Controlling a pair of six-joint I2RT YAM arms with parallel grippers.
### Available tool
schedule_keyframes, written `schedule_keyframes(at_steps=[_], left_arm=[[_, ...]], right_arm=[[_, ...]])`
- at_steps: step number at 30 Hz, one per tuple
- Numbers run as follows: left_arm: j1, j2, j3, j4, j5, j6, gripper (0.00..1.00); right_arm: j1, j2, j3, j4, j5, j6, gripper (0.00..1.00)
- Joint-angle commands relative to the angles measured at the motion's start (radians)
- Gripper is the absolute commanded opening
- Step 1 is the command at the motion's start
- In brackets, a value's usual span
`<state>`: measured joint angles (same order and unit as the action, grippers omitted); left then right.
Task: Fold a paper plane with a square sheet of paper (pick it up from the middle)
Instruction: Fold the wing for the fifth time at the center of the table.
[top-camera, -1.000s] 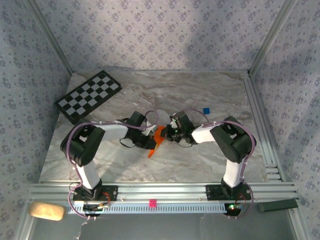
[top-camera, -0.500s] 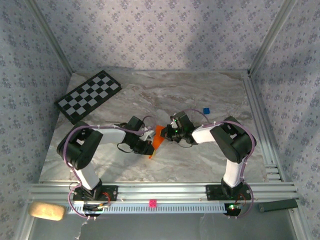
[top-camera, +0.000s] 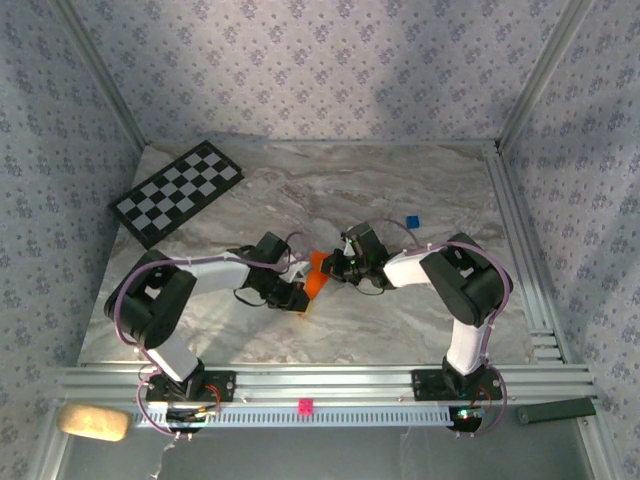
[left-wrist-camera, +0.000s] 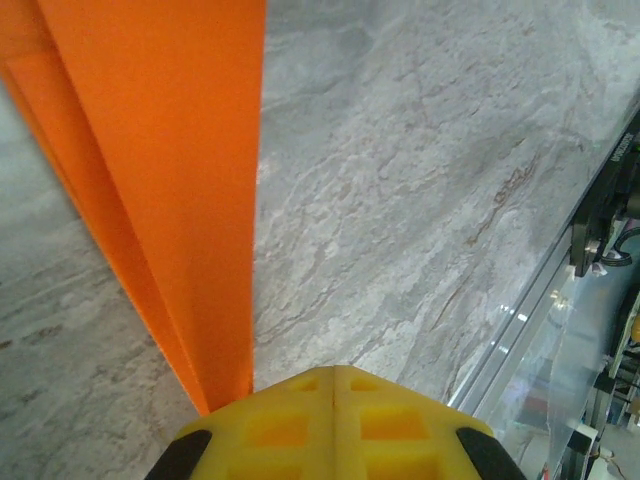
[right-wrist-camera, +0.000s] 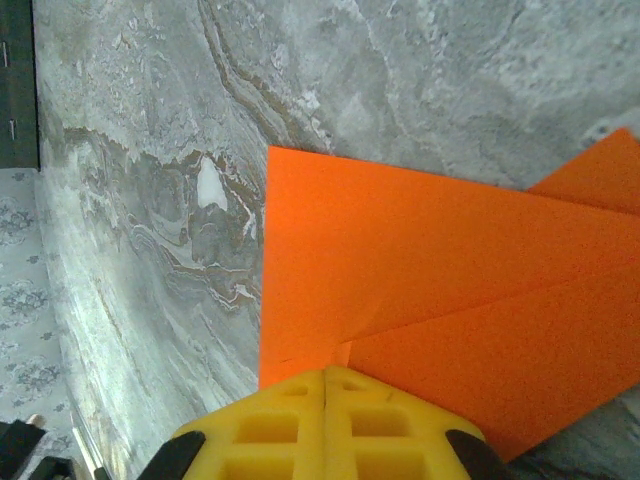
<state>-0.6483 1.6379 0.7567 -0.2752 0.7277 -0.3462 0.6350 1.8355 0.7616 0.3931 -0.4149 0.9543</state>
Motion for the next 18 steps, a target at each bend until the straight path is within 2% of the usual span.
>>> schedule_keyframes(at_steps=[1, 7, 12, 18], left_arm=[[-0.001, -0.011, 0.028, -0.021, -0.009, -0.004, 0.01], [-0.014, 0.049, -0.004, -0.043, -0.056, 0.006, 0.00], [-0.020, 0.030, -0.037, -0.050, -0.046, -0.002, 0.00], [-0.047, 0.013, -0.068, -0.093, -0.109, -0.052, 0.00]], right_arm=[[-0.001, 0.053, -0.042, -0.154, 0.118, 0.001, 0.01], [-0.001, 0.064, -0.038, -0.155, 0.110, -0.002, 0.01], [0.003, 0.067, -0.042, -0.159, 0.116, 0.001, 0.01], [0.010, 0.055, -0.054, -0.164, 0.140, 0.006, 0.01]])
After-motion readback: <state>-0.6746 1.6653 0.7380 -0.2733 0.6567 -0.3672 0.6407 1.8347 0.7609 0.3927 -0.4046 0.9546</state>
